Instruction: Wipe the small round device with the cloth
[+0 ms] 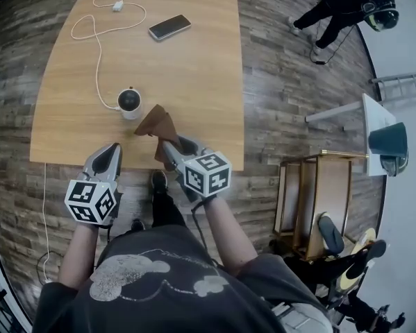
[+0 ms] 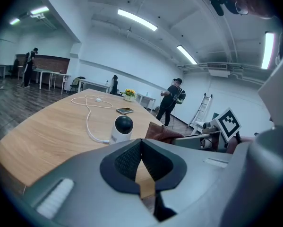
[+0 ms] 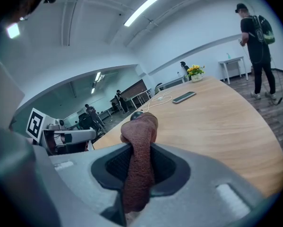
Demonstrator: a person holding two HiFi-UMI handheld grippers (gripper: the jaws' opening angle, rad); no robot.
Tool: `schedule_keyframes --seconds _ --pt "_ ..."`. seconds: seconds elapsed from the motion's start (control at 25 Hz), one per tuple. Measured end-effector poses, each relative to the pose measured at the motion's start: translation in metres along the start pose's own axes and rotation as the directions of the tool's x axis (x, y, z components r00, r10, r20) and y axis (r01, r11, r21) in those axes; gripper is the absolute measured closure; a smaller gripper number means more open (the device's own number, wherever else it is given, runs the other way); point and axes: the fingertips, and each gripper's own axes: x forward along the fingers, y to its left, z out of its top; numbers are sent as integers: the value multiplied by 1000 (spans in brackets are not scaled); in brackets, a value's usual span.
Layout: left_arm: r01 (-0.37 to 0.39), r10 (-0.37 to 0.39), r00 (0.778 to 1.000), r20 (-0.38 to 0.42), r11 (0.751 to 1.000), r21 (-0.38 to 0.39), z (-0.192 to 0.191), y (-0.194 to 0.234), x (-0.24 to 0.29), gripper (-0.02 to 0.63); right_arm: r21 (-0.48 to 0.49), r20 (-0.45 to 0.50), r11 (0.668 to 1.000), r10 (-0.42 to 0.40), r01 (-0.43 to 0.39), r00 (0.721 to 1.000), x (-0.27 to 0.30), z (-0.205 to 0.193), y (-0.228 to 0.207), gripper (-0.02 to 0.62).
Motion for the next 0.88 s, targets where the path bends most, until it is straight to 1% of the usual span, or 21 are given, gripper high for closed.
schedule_keyframes --seconds 0.24,0.32,0.4,0.48,0.64,0.76,0.88 --pt "11 -11 1000 12 1000 2 -34 0 -74 588 -6 6 1000 -30 30 1000 -28 -48 60 517" --pt "36 -37 999 14 999 31 -45 -4 -99 588 -23 16 999 -38 38 999 -41 -60 83 517" --pt "70 -71 997 8 994 84 -53 -8 -124 588 -51 32 998 -40 41 999 -54 -67 108 517" --pt "86 -88 996 20 991 103 -56 -10 -147 588 -65 61 996 -53 57 997 -69 -72 129 517" --pt "105 -109 992 57 992 75 -67 -15 -185 588 -37 90 994 -101 105 991 -96 -95 158 517" --pt "134 -137 990 43 989 66 -83 -22 -202 588 -22 80 990 -134 136 988 -114 -117 174 517" --pt "138 -139 990 32 990 27 -96 -24 -214 588 -4 63 987 -160 160 985 -132 -134 183 517"
